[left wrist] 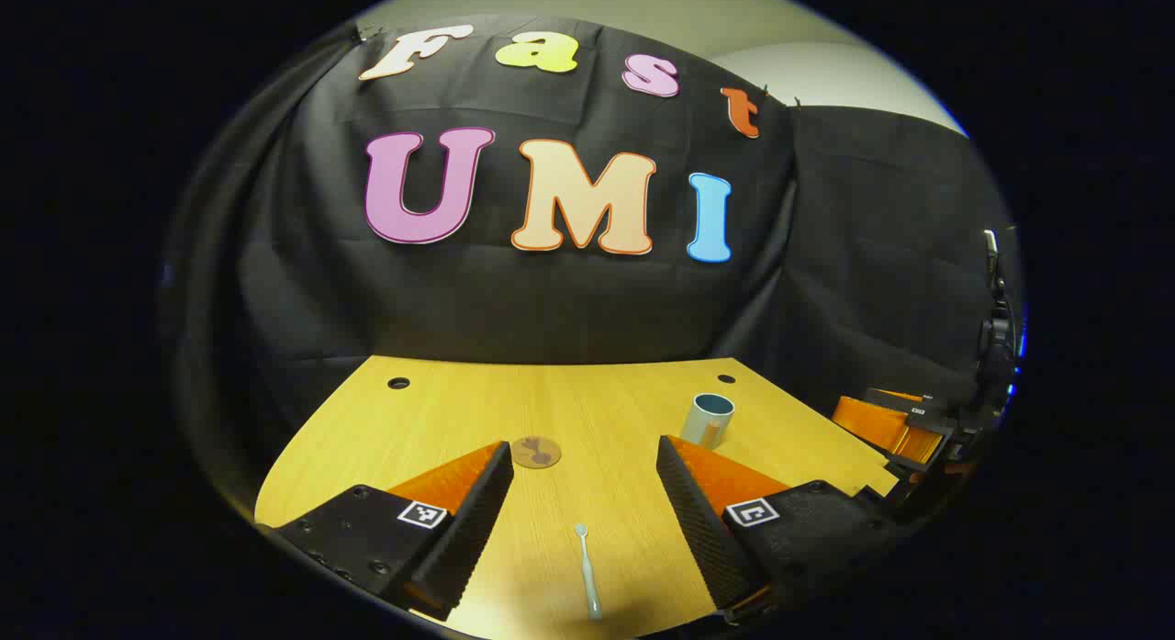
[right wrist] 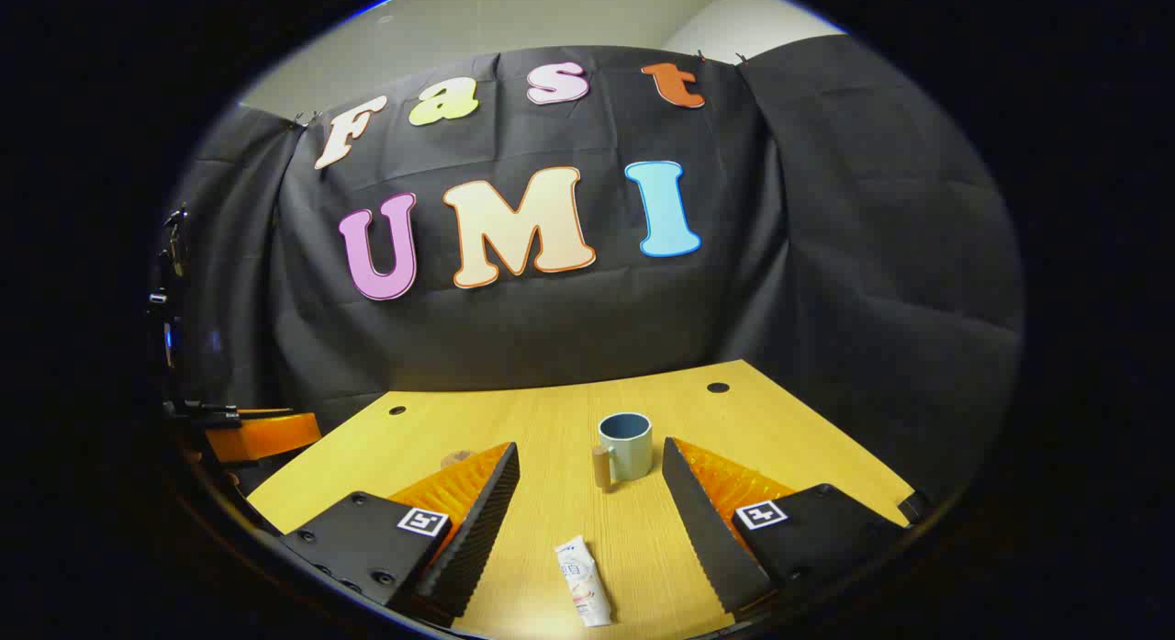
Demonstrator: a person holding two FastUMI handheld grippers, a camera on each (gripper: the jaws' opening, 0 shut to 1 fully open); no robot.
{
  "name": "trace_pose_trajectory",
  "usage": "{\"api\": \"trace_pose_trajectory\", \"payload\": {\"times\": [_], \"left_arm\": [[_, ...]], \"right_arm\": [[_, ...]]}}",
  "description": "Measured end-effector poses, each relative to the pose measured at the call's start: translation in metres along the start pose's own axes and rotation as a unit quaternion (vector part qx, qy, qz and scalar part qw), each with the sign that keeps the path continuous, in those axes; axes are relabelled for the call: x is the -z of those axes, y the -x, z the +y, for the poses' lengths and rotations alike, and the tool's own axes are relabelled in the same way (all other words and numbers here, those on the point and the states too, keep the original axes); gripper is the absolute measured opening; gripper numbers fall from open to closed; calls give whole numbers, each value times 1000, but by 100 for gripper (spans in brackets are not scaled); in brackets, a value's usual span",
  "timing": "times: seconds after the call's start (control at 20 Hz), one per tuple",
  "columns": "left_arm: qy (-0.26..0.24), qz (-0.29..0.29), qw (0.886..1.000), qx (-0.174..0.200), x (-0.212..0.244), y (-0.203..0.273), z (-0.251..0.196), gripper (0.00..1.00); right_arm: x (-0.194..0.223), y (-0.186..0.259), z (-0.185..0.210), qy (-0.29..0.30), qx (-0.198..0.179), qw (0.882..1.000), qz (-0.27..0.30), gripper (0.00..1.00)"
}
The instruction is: Put the toothbrush and toothpaste on the desktop into the cup, then pick up the cup and place it on the coaster on the desktop.
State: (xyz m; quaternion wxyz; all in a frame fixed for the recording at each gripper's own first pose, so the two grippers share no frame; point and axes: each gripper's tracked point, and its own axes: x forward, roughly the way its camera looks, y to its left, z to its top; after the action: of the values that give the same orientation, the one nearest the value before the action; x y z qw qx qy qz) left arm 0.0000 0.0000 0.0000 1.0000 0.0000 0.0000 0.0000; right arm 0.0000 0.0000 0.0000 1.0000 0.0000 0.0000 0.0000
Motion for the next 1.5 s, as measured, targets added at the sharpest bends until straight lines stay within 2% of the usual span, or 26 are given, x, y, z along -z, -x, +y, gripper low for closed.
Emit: {"api": "trace_pose_trajectory", "payload": {"times": [0.05, 0.4, 0.95, 1.25, 1.5], "left_arm": [[5, -4, 1000, 1, -2, 0, -5, 94], [17, 1, 1000, 18, 7, -9, -26, 94], [0, 4, 1000, -25, 17, 2, -8, 93], [11, 23, 998, -54, 32, 7, 8, 93], [14, 22, 995, -91, 33, 13, 33, 93]], "right_arm": [[0, -1, -1, 3, -4, 1000, 0, 97], [4, -3, -13, 9, -5, 1000, 9, 97], [22, 4, -27, 18, -18, 999, 36, 97], [44, -5, -24, 26, -30, 996, 76, 97], [74, -17, -5, 41, -57, 989, 128, 97]]}}
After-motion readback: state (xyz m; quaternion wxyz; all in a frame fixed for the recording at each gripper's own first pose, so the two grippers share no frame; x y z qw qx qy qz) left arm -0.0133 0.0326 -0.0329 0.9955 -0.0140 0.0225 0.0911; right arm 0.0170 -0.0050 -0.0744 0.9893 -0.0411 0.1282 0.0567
